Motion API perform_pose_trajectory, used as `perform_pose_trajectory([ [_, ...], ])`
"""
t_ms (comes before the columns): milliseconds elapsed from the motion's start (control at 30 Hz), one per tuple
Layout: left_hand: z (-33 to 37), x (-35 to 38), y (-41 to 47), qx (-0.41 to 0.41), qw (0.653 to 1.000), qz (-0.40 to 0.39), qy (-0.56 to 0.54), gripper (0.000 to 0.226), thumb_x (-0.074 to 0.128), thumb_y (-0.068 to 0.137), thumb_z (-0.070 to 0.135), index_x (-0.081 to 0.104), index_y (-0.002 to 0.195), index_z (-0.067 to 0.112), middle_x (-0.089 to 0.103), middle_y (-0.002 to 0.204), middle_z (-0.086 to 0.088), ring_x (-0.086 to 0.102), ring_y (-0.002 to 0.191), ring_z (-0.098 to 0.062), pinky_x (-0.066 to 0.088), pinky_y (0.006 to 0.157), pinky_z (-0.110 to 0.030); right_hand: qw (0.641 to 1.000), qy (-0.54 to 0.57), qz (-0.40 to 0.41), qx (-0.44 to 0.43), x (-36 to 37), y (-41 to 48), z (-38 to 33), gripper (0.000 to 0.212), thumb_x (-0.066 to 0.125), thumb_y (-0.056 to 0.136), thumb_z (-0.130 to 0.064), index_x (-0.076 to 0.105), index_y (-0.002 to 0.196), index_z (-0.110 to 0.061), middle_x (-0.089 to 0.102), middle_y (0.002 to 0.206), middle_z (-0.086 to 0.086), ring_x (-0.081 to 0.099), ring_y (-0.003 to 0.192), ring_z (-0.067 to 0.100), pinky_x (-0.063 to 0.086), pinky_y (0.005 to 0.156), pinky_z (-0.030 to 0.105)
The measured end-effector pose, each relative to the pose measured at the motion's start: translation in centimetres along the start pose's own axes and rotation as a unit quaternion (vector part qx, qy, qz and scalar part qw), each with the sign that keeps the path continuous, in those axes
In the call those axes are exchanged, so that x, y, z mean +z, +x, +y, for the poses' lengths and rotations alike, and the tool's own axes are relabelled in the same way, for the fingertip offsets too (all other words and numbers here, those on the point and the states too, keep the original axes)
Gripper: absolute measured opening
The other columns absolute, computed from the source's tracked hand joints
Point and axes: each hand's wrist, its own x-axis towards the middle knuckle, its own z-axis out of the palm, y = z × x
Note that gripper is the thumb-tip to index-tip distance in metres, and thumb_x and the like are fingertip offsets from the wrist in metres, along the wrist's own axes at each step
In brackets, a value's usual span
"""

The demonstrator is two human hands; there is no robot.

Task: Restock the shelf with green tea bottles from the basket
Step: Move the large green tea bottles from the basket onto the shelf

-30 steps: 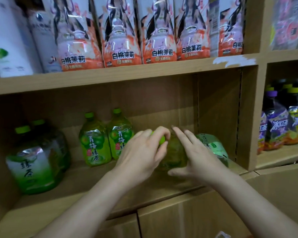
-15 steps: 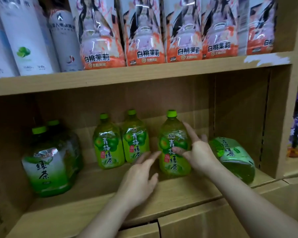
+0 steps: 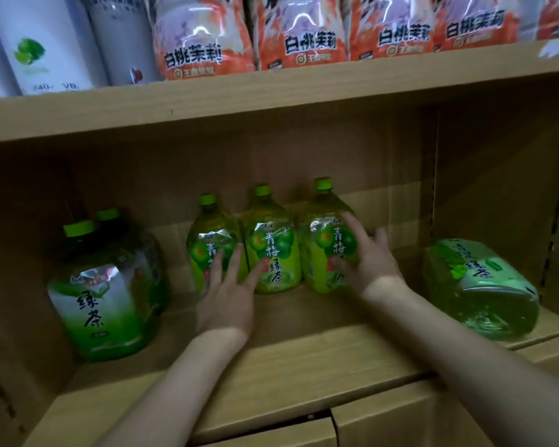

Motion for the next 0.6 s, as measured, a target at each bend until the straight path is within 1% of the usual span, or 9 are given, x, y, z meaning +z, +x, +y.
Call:
perform_pose_trajectory([
  [100,0.5,-0.2,0.2,-0.009,1.0,0.002,-0.011,0.085,0.053,0.086,0.005,0.01,0.146,0.048,-0.013,0.158,0.005,-0.014,0.145,-0.029,0.024,0.112,-0.047,1.0,-0.028,0.013,-0.004,0.8,0.5,-0.5,0.077,0.064,0.088,-0.026,0.015,0.144,-0.046,0.025,0.144,0.019,0.056,0.111,0.04,0.046,0.095,0.046],
  [200,0.7,-0.2,0.2,-0.014,1.0,-0.002,-0.02,0.083,0.054,0.085,0.006,0.014,0.145,0.048,-0.009,0.158,0.006,-0.012,0.144,-0.031,0.027,0.111,-0.048,0.998,-0.048,0.034,-0.005,1.7,1.2,-1.2,0.078,0.067,0.086,-0.028,0.016,0.144,-0.041,0.032,0.135,0.018,0.06,0.097,0.038,0.05,0.087,0.044],
  [267,0.8,-0.4,0.2,-0.005,1.0,-0.002,-0.007,0.081,0.054,0.086,0.008,0.015,0.146,0.045,-0.009,0.158,0.004,-0.01,0.144,-0.031,0.022,0.113,-0.048,0.998,-0.051,0.044,-0.013,2.3,1.7,-1.3,0.075,0.067,0.086,-0.026,0.019,0.143,-0.037,0.035,0.128,0.016,0.061,0.092,0.038,0.05,0.085,0.043],
  [333,1.7,-1.1,0.2,0.034,0.999,-0.002,0.025,0.076,0.051,0.089,0.011,0.012,0.148,0.039,-0.012,0.158,0.002,-0.01,0.145,-0.029,0.01,0.116,-0.045,0.998,-0.044,0.048,-0.027,2.8,2.2,-1.3,0.073,0.066,0.086,-0.025,0.021,0.141,-0.036,0.035,0.123,0.014,0.062,0.089,0.04,0.05,0.084,0.042],
  [400,3.5,-1.8,0.7,0.12,0.991,-0.006,0.065,0.066,0.039,0.096,0.011,0.008,0.15,0.033,-0.017,0.158,0.0,-0.014,0.145,-0.027,-0.001,0.117,-0.041,0.998,-0.033,0.044,-0.031,3.0,2.6,-1.1,0.073,0.066,0.086,-0.026,0.02,0.14,-0.037,0.034,0.119,0.012,0.061,0.089,0.04,0.05,0.084,0.044],
  [467,5.3,-1.6,1.7,0.189,0.977,-0.002,0.095,0.062,0.034,0.098,0.011,0.006,0.151,0.028,-0.02,0.158,-0.002,-0.017,0.145,-0.025,-0.005,0.116,-0.041,0.998,-0.033,0.032,-0.033,3.1,2.7,-0.7,0.074,0.064,0.087,-0.026,0.016,0.141,-0.04,0.034,0.117,0.012,0.059,0.09,0.039,0.049,0.084,0.044],
  [533,6.3,-0.8,2.8,0.21,0.971,0.007,0.113,0.061,0.034,0.098,0.012,0.009,0.152,0.024,-0.019,0.158,-0.005,-0.016,0.145,-0.026,-0.004,0.116,-0.043,0.998,-0.047,-0.01,-0.036,2.7,2.5,-0.3,0.081,0.059,0.089,-0.02,0.005,0.144,-0.045,0.037,0.121,0.016,0.06,0.093,0.04,0.048,0.086,0.044],
  [600,6.7,0.0,3.4,0.201,0.971,0.013,0.126,0.058,0.033,0.099,0.012,0.011,0.152,0.021,-0.018,0.158,-0.007,-0.012,0.146,-0.027,-0.001,0.117,-0.046,0.994,-0.071,-0.073,-0.033,2.0,2.1,0.0,0.092,0.055,0.088,-0.012,-0.007,0.142,-0.053,0.035,0.134,0.022,0.059,0.103,0.041,0.047,0.091,0.044],
])
